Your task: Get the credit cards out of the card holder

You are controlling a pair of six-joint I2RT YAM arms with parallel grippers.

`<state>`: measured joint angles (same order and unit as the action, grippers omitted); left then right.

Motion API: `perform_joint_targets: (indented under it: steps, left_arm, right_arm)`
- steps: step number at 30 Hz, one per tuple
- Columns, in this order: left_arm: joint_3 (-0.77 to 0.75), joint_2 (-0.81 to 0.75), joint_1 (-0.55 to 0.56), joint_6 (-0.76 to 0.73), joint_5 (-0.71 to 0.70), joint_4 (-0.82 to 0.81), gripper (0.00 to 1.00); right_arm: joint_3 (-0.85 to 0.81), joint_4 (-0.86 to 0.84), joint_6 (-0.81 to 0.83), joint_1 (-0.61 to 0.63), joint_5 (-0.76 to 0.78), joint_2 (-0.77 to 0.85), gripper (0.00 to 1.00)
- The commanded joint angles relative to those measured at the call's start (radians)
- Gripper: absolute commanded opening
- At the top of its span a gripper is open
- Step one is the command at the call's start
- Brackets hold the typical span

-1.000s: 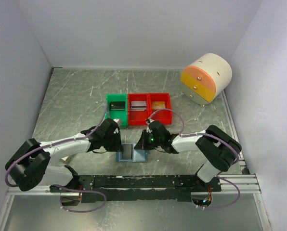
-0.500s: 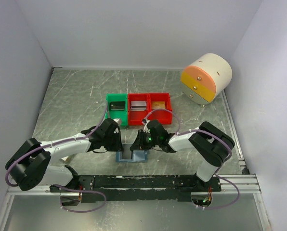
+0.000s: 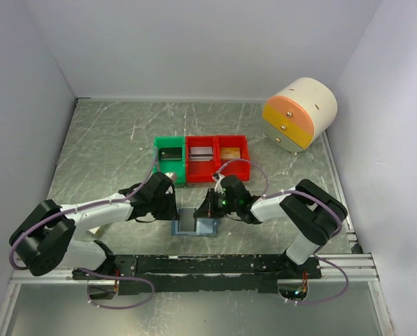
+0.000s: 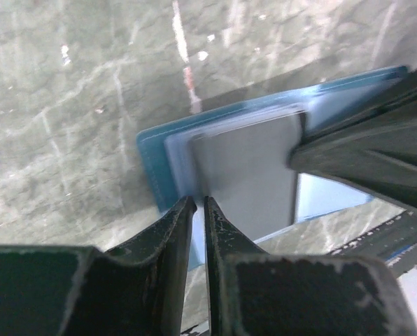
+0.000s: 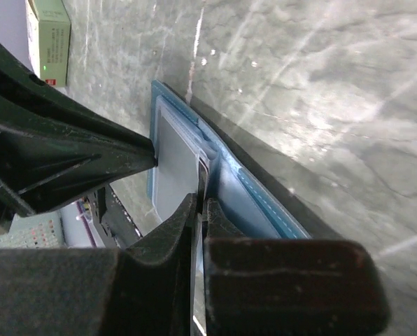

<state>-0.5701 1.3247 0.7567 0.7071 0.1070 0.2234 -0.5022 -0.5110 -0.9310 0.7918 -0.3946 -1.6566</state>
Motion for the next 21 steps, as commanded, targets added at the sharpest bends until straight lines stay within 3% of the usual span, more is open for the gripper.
perform_joint_targets:
  steps: [1, 11, 15, 17, 21]
  left_arm:
    - [0.021, 0.031, 0.006, -0.019, -0.091, 0.079, 0.25]
    - [0.013, -0.012, 0.011, -0.014, -0.079, 0.073, 0.27]
    - [0.036, -0.116, 0.035, -0.005, -0.013, -0.011, 0.39]
    - [0.052, -0.145, 0.06, -0.007, 0.002, -0.072, 0.5]
    - [0.011, -0.099, 0.13, -0.064, -0.097, -0.034, 0.56]
  right_arm:
    - [0.043, -0.005, 0.044, -0.048, -0.048, 0.034, 0.0]
    - [0.027, 0.022, 0.057, -0.055, -0.053, 0.004, 0.0]
    - [0.026, 0.013, 0.057, -0.058, -0.059, -0.018, 0.0]
    - [0.025, 0.005, 0.054, -0.059, -0.06, -0.03, 0.0]
    - [0.022, -0.004, 0.052, -0.062, -0.068, -0.046, 0.0]
